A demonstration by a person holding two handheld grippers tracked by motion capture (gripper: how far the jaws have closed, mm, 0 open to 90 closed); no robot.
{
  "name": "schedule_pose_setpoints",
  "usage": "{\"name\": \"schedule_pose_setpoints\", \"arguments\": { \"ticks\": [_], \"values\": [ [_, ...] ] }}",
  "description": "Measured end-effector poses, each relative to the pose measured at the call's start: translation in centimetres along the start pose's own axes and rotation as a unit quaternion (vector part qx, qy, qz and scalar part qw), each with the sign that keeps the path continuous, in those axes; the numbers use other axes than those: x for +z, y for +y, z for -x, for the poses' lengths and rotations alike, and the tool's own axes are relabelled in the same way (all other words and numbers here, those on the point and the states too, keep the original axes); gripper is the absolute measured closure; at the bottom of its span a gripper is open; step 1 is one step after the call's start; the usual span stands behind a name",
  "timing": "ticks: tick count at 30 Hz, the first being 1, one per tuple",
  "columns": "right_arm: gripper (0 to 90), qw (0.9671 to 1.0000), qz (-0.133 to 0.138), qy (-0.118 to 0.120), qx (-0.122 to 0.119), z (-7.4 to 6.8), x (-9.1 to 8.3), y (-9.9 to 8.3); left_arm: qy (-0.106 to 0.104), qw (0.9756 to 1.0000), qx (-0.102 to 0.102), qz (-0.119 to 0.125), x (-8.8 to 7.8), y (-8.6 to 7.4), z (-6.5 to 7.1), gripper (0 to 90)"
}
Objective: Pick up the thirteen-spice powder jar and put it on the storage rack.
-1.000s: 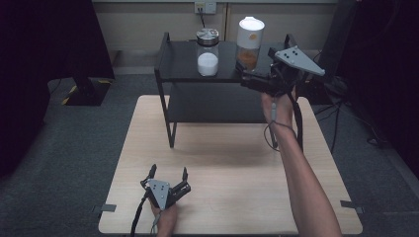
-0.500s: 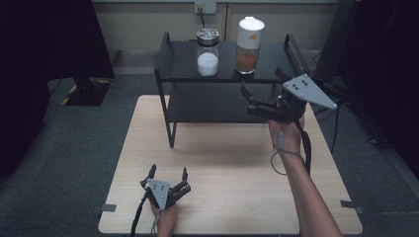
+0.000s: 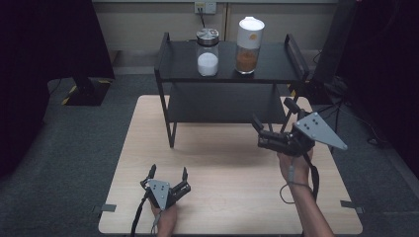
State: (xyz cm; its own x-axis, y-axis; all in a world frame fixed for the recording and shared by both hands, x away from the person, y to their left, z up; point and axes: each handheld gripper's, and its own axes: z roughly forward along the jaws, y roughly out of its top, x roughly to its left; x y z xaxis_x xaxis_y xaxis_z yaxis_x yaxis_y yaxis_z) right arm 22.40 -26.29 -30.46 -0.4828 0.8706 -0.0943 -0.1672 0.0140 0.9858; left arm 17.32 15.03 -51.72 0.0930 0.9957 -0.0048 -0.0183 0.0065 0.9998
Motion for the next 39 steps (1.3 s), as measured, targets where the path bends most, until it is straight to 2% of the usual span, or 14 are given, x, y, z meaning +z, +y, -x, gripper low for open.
{"name": "schedule_pose_setpoints", "arguments": {
  "ticks": [8,14,19,25,31,35,36,39],
  "values": [
    [0.0,0.9998,0.000,-0.019,0.011,-1.0,-2.7,-3.9,-0.001,1.0000,0.000,0.000,0.0,0.0,0.0,0.0],
    [0.0,0.9987,-0.015,-0.045,0.020,-2.0,-4.5,-9.1,0.000,1.0000,0.000,0.000,0.0,0.0,0.0,0.0],
    [0.0,0.9964,-0.035,-0.073,0.024,-3.0,-5.7,-13.7,0.000,1.0000,0.000,0.000,0.0,0.0,0.0,0.0],
    [0.0,0.9932,-0.034,-0.108,0.029,-4.1,-7.2,-17.7,0.000,1.0000,0.000,0.000,0.0,0.0,0.0,0.0],
    [0.0,0.9882,-0.046,-0.144,0.028,-5.1,-7.7,-19.3,0.000,1.0000,0.000,0.000,0.0,0.0,0.0,0.0],
    [0.0,0.9867,-0.056,-0.150,0.027,-5.4,-7.8,-20.1,0.002,1.0000,0.000,0.000,0.0,0.0,0.1,0.0],
    [0.0,0.9867,-0.051,-0.152,0.026,-5.4,-7.8,-20.2,0.001,1.0000,0.000,0.000,0.0,0.0,0.1,0.0],
    [0.0,0.9859,-0.055,-0.156,0.025,-5.5,-7.7,-20.1,0.002,1.0000,0.000,0.000,0.0,0.0,0.1,0.0]
  ]
}}
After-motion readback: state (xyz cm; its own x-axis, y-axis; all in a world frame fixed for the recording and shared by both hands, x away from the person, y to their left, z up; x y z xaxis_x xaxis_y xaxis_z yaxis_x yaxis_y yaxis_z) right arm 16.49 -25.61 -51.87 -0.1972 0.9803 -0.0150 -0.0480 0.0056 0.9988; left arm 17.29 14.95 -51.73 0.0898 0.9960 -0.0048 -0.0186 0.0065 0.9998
